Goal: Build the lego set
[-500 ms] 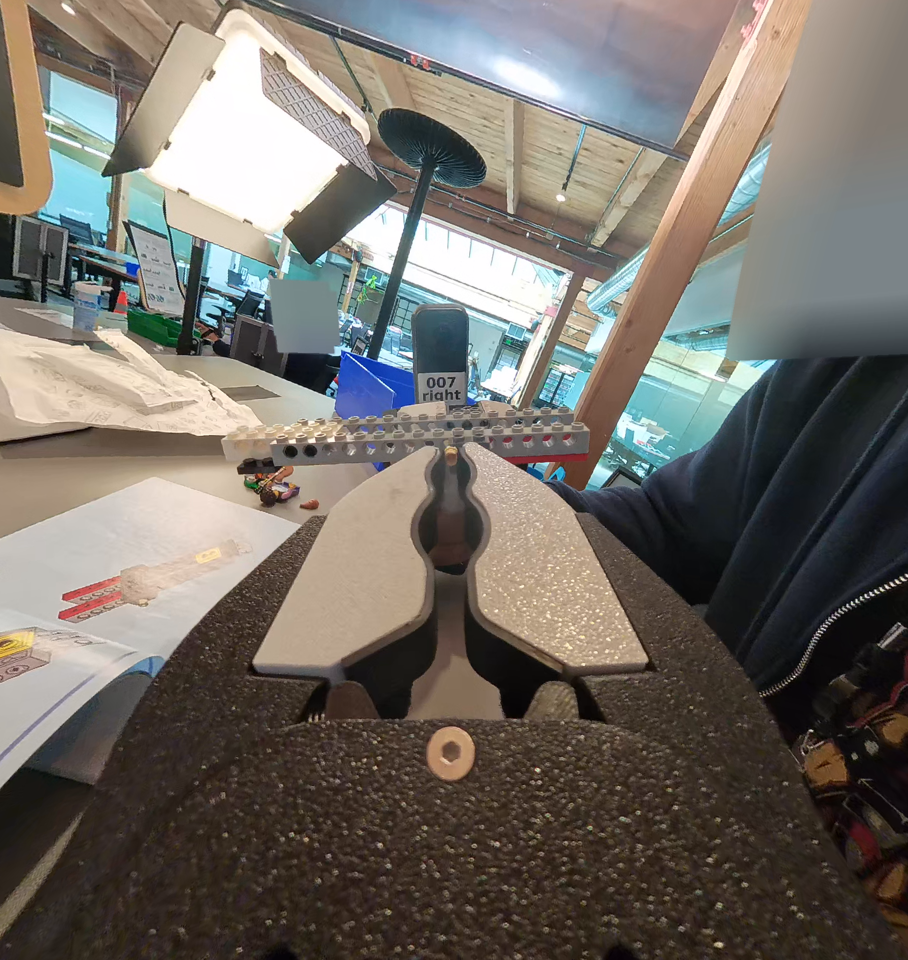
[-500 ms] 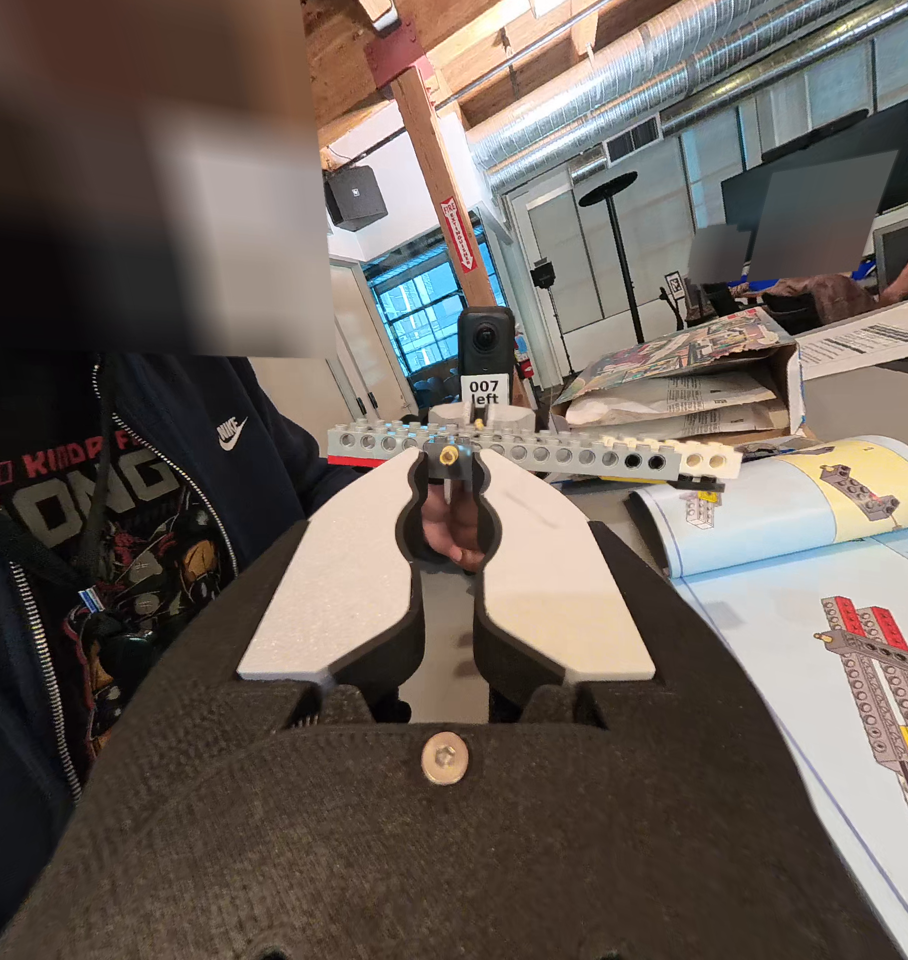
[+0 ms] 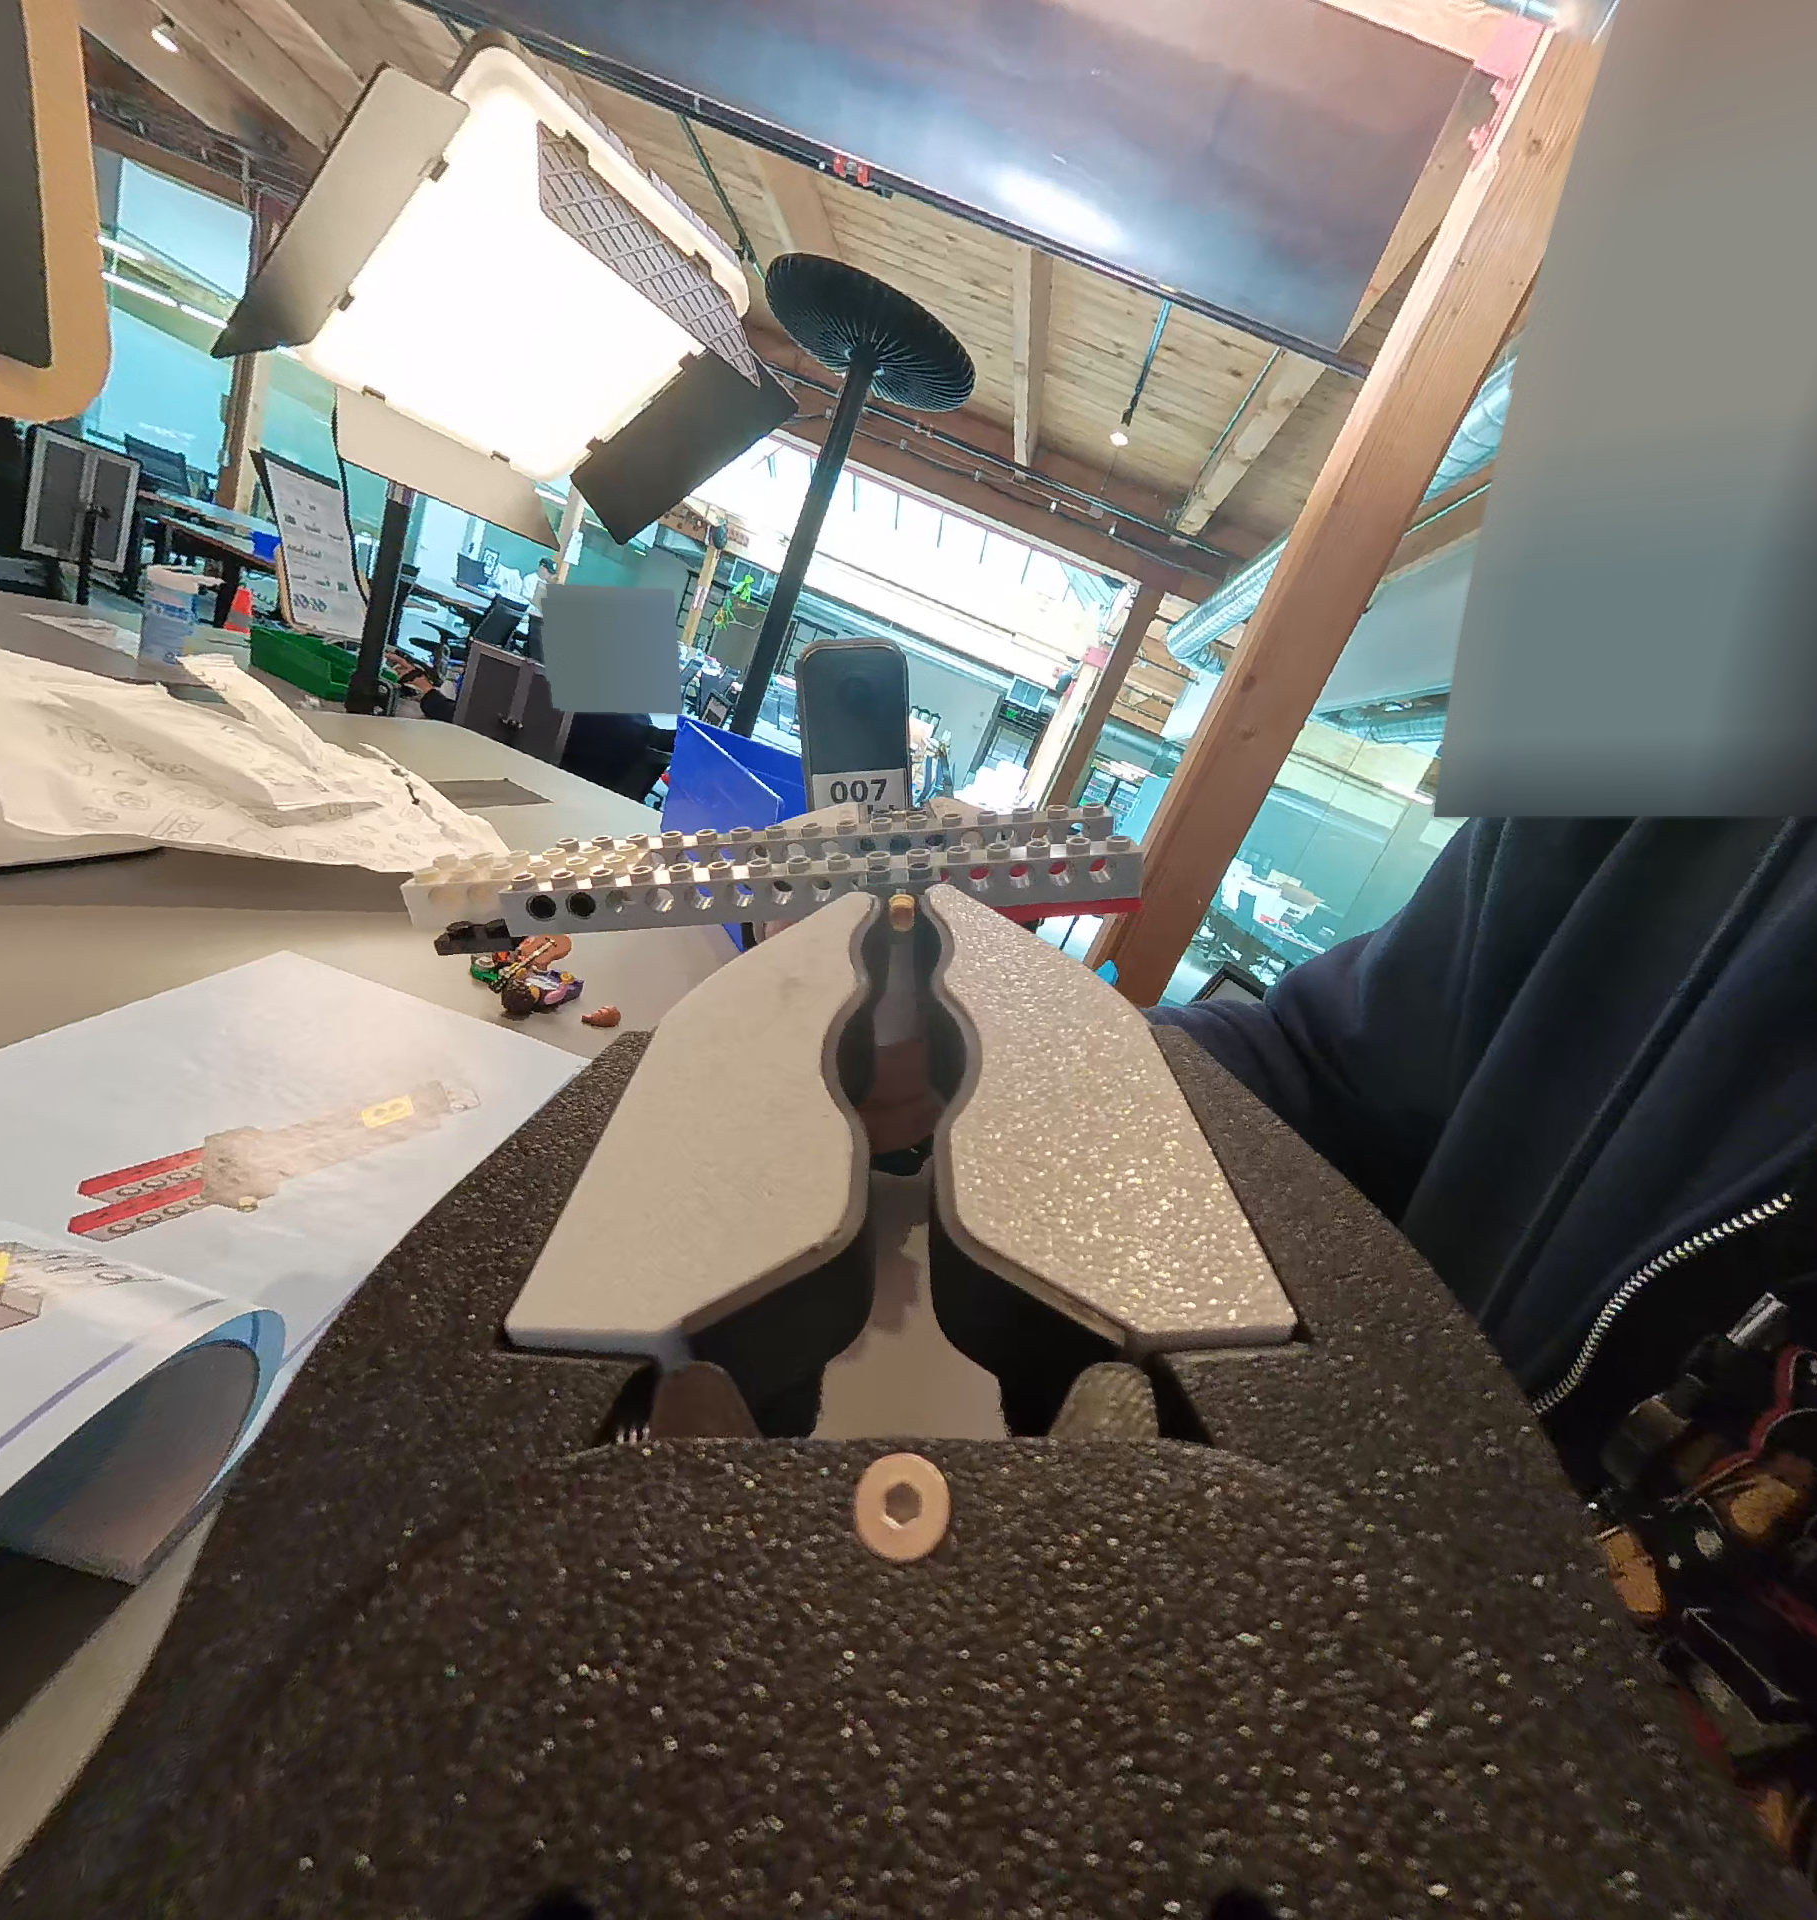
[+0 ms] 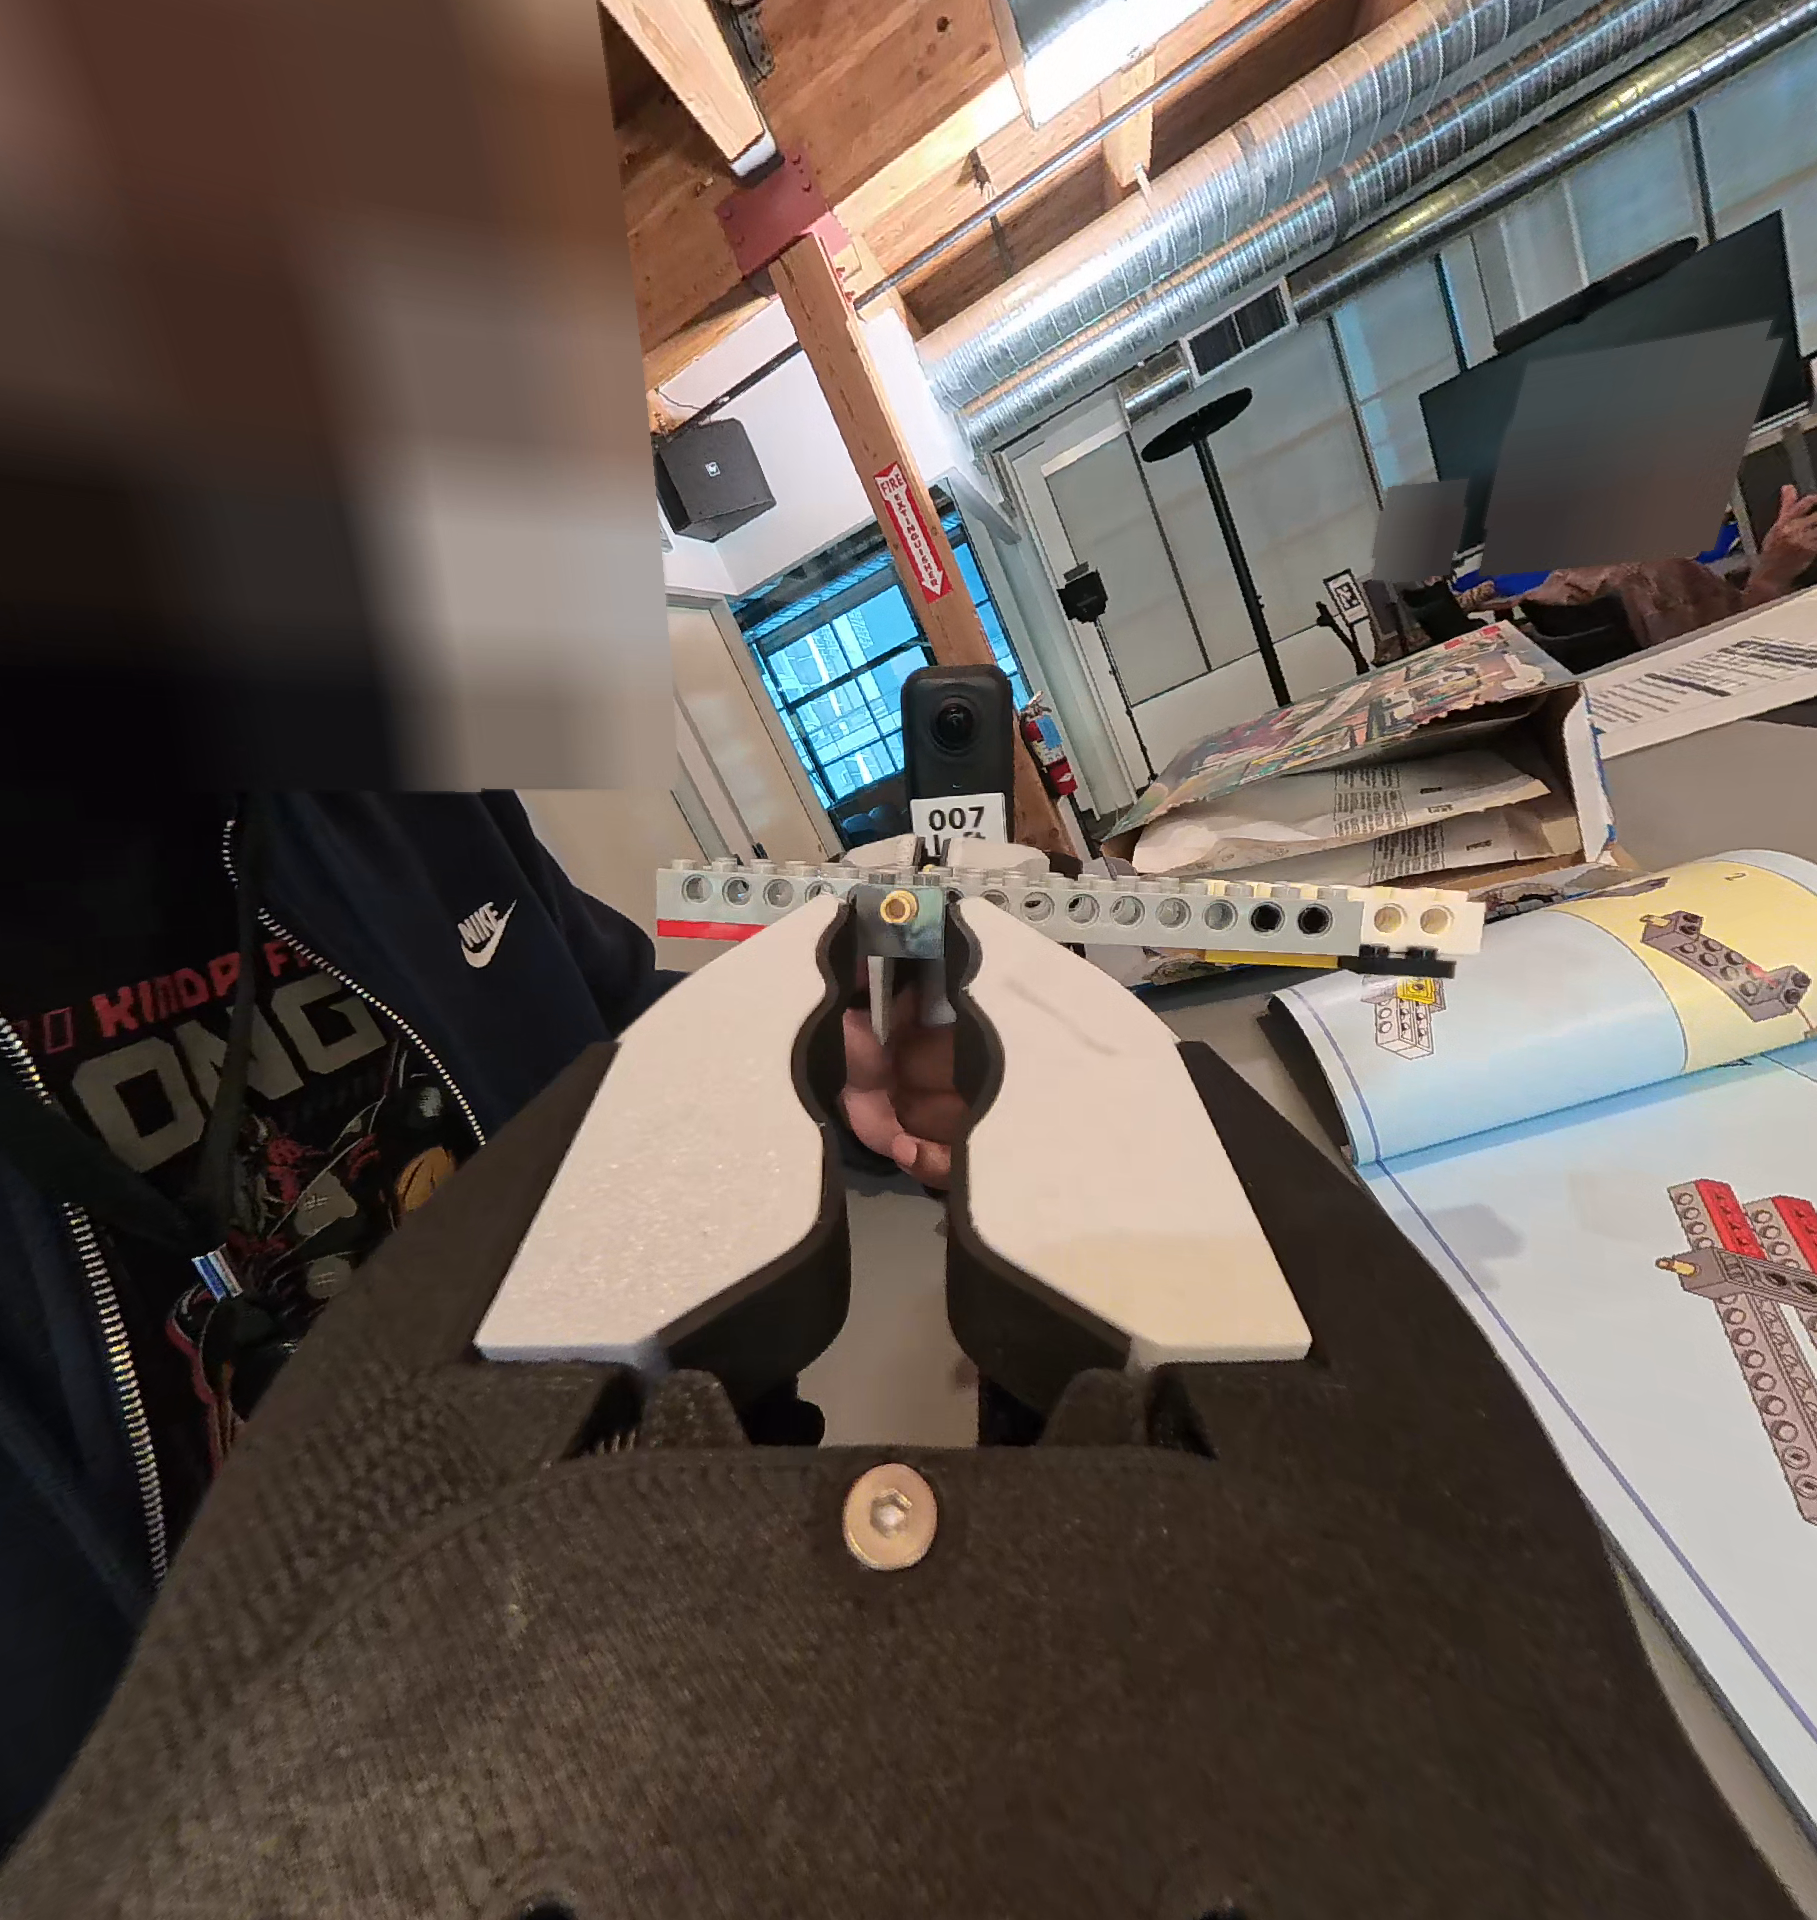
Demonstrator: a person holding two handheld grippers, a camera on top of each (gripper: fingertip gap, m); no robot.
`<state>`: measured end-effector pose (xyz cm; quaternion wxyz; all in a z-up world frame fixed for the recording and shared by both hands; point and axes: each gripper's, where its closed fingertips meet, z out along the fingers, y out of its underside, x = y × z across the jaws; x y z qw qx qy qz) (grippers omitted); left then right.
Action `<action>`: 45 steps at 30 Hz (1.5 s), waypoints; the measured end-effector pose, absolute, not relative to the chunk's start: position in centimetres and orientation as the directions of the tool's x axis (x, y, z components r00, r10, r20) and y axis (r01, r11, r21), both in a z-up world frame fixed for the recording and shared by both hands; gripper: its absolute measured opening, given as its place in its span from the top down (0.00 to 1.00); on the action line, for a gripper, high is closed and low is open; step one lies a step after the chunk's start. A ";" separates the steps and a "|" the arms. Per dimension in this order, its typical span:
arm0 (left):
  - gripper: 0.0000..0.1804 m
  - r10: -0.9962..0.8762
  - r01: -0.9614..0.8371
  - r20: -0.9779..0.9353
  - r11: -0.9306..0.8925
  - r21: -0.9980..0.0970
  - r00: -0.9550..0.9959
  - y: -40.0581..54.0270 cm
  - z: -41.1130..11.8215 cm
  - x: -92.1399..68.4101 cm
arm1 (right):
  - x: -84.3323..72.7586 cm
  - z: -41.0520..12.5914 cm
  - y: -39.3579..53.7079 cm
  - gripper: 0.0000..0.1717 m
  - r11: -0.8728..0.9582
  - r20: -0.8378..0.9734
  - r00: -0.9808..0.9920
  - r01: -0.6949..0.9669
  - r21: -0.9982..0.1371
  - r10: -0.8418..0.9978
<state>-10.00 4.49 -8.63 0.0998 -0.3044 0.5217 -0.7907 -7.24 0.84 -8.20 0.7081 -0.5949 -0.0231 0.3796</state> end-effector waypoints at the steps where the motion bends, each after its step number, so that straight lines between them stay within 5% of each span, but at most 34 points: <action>1: 0.98 -0.482 -0.160 0.375 -0.430 -0.889 -0.791 4.5 -8.7 -10.0 | -7.2 -8.2 0.9 0.91 0.002 -0.423 0.710 -0.513 -0.858 0.563; 19: 0.98 -0.485 -0.133 0.428 -0.530 -0.837 -0.763 5.7 -8.2 -9.5 | -7.4 -8.6 1.7 0.91 -0.066 -0.536 0.629 -0.613 -0.787 0.563; 27: 0.98 -0.575 -0.085 0.350 -0.436 -0.896 -0.739 5.3 -8.6 -9.5 | -8.1 -8.5 2.1 0.90 -0.077 -0.544 0.617 -0.618 -0.782 0.569; 37: 0.98 -0.533 -0.156 0.366 -0.397 -0.904 -0.763 5.0 -9.3 -9.7 | -8.4 -9.9 1.8 0.90 -0.134 -0.485 0.687 -0.499 -0.856 0.541; 45: 0.98 -0.499 -0.325 0.394 -0.224 -0.919 -0.772 3.9 -12.3 -11.1 | -10.0 -14.9 1.1 0.90 -0.359 -0.369 0.788 -0.202 -0.911 0.492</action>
